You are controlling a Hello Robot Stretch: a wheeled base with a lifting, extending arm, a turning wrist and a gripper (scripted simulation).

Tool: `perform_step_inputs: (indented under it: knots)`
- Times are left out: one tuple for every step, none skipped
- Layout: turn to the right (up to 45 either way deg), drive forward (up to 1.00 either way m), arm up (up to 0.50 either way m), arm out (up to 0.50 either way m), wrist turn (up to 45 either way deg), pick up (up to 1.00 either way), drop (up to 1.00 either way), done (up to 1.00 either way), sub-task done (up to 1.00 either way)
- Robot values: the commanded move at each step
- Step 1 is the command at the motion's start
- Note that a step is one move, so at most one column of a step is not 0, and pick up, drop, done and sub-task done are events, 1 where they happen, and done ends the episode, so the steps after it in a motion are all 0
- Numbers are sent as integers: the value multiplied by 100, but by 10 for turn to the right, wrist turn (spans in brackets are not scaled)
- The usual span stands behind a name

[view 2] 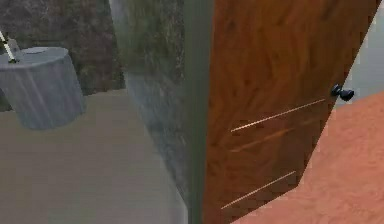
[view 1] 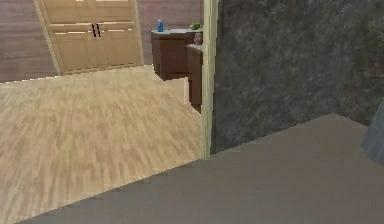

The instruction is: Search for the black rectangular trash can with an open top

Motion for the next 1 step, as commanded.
perform_step_inputs:
  knots:
    - [-450, 0, 0, 0, 0, 0, 0, 0, 0]
